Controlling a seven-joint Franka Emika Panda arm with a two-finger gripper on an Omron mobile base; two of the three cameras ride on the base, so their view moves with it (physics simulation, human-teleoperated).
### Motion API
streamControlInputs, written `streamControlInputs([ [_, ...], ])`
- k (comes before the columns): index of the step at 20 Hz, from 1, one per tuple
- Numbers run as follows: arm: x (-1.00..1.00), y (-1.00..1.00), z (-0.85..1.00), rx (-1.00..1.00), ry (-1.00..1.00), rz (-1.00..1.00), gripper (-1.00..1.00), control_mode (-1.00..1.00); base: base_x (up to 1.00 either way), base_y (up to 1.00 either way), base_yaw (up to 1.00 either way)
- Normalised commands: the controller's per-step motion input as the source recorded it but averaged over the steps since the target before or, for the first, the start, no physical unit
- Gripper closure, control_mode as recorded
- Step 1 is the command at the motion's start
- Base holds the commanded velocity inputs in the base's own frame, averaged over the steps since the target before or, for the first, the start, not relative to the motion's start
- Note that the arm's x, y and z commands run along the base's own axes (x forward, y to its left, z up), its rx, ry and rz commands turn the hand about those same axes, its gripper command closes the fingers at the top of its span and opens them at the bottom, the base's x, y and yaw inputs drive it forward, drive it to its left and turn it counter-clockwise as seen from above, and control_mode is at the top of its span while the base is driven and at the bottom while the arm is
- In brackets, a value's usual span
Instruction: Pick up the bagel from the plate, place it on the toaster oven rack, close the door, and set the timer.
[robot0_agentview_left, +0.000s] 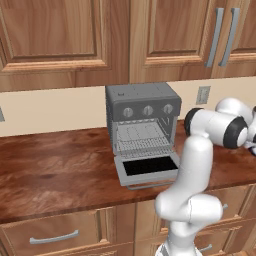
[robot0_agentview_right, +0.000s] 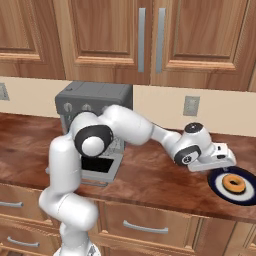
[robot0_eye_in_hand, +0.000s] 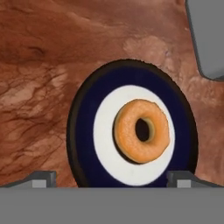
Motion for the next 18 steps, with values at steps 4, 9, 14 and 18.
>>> streamControlInputs([
  [4, 0.09, -0.24, -0.13, 0.00, 0.01, 0.00, -1.00, -1.00, 0.00, 0.00, 0.00],
  [9, 0.05, -0.14, -0.23, 0.00, 0.00, 0.00, -1.00, -1.00, 0.00, 0.00, 0.00],
  [14, 0.07, -0.08, -0.22, 0.00, 0.00, 0.00, -1.00, -1.00, 0.00, 0.00, 0.00],
  [18, 0.11, -0.09, -0.17, 0.00, 0.00, 0.00, -1.00, -1.00, 0.00, 0.00, 0.00],
])
